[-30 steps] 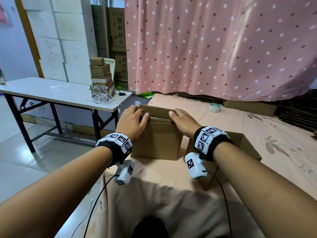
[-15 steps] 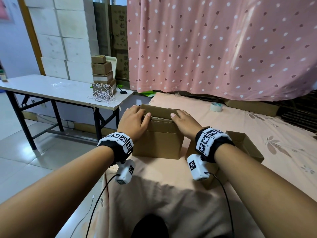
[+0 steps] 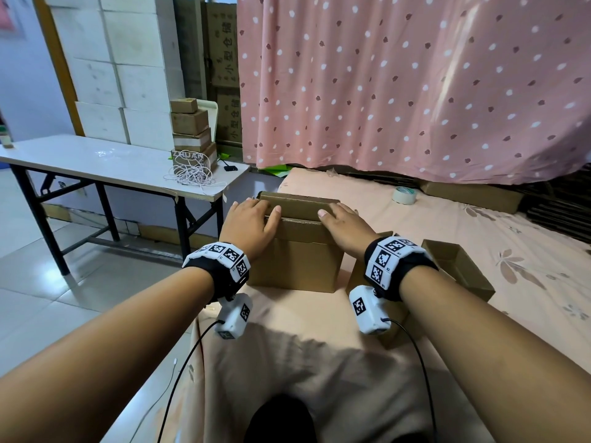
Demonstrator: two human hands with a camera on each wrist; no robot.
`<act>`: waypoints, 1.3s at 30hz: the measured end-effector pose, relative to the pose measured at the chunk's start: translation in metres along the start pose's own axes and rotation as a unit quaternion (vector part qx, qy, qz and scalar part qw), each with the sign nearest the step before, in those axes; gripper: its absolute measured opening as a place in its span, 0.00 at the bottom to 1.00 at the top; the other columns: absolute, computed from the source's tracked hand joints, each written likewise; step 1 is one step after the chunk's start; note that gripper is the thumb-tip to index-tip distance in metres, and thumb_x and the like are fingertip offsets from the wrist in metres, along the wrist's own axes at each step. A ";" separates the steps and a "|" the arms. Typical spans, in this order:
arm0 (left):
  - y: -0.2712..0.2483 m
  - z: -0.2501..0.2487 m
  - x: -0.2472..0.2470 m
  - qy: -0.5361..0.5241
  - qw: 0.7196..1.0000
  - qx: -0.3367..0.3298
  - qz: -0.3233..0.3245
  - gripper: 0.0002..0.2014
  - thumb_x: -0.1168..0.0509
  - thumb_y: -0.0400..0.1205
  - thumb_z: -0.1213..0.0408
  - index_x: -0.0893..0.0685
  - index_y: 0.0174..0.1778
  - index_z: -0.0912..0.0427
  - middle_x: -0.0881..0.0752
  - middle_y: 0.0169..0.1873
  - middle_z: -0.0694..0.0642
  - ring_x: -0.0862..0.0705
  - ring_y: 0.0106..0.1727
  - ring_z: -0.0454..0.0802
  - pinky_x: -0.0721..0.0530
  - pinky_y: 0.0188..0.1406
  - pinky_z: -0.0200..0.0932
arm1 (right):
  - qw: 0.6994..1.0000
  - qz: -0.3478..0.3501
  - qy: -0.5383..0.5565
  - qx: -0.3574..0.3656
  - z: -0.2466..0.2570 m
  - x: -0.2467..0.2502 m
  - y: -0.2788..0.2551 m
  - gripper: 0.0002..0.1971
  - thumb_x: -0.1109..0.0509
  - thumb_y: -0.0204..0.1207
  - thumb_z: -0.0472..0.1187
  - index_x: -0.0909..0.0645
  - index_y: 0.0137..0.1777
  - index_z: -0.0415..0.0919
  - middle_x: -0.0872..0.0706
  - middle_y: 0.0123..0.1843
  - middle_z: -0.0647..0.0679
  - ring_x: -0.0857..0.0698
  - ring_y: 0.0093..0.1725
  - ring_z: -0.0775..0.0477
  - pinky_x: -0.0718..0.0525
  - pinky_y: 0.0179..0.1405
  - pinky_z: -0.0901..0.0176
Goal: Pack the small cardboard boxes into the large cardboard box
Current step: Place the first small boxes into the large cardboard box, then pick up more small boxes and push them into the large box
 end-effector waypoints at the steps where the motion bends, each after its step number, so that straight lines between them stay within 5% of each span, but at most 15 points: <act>1: 0.000 0.000 0.000 0.000 1.000 0.001 0.006 0.31 0.55 0.86 0.43 0.13 0.56 0.62 0.11 0.55 0.62 0.17 0.64 0.63 0.26 0.74 0.63 | 1.000 0.000 -0.001 -0.001 0.000 0.000 -0.001 0.28 0.49 0.91 0.55 0.31 0.80 0.34 0.33 0.85 0.38 0.41 0.87 0.38 0.40 0.81 0.49; 9: -0.001 0.001 -0.001 -0.010 1.000 0.000 0.013 0.33 0.57 0.84 0.40 0.15 0.43 0.63 0.11 0.45 0.62 0.16 0.56 0.65 0.20 0.65 0.62 | 1.000 -0.005 -0.007 0.001 0.003 0.001 -0.005 0.28 0.49 0.91 0.54 0.32 0.81 0.33 0.33 0.85 0.39 0.38 0.86 0.39 0.41 0.82 0.48; 14: -0.006 0.003 0.001 -0.034 0.998 0.033 0.030 0.28 0.53 0.85 0.46 0.16 0.41 0.64 0.13 0.42 0.65 0.18 0.64 0.65 0.19 0.61 0.57 | 1.000 -0.004 -0.025 0.005 0.003 0.000 -0.008 0.30 0.48 0.91 0.55 0.38 0.87 0.38 0.40 0.90 0.43 0.43 0.89 0.42 0.45 0.85 0.50; 19: -0.004 -0.002 0.003 -0.080 0.994 0.048 0.055 0.32 0.50 0.76 0.47 0.15 0.70 0.57 0.14 0.68 0.63 0.26 0.79 0.60 0.21 0.72 0.58 | 1.000 -0.003 -0.025 0.014 0.007 0.001 -0.010 0.29 0.44 0.90 0.52 0.36 0.87 0.40 0.38 0.89 0.44 0.44 0.89 0.45 0.45 0.85 0.52; 23: 0.004 -0.006 0.009 -0.026 0.995 0.039 0.093 0.35 0.47 0.71 0.44 0.14 0.70 0.53 0.14 0.68 0.57 0.18 0.71 0.59 0.22 0.73 0.57 | 0.999 0.012 -0.034 0.027 0.009 0.005 -0.010 0.31 0.39 0.87 0.53 0.35 0.87 0.40 0.35 0.88 0.44 0.39 0.88 0.45 0.41 0.83 0.55; 27: 0.010 -0.029 0.031 0.007 0.999 -0.022 0.048 0.32 0.44 0.74 0.45 0.14 0.69 0.57 0.15 0.69 0.57 0.17 0.70 0.59 0.25 0.77 0.60 | 0.998 -0.030 -0.028 0.045 0.011 0.033 -0.009 0.31 0.36 0.86 0.53 0.32 0.85 0.39 0.30 0.85 0.44 0.31 0.83 0.45 0.35 0.80 0.56; 33: 0.009 -0.092 0.018 0.015 0.993 -0.096 0.071 0.23 0.37 0.83 0.43 0.17 0.71 0.51 0.12 0.63 0.53 0.15 0.64 0.55 0.17 0.58 0.49 | 0.997 -0.063 -0.041 0.028 -0.002 0.067 -0.020 0.34 0.32 0.83 0.52 0.34 0.86 0.42 0.33 0.88 0.47 0.34 0.86 0.46 0.37 0.82 0.55; 39: 0.004 -0.147 0.001 0.000 0.986 -0.143 0.085 0.24 0.38 0.84 0.42 0.16 0.69 0.53 0.11 0.62 0.54 0.14 0.62 0.55 0.16 0.56 0.49 | 0.994 -0.053 -0.089 0.022 -0.022 0.077 -0.041 0.35 0.31 0.81 0.51 0.35 0.86 0.41 0.34 0.88 0.45 0.34 0.86 0.46 0.37 0.82 0.56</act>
Point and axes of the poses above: each hand's wrist, its own y-axis towards the middle knuckle, its own x-axis out of the back of the hand, z = x × y, the point moved 10 cm from there along y, towards the middle knuckle
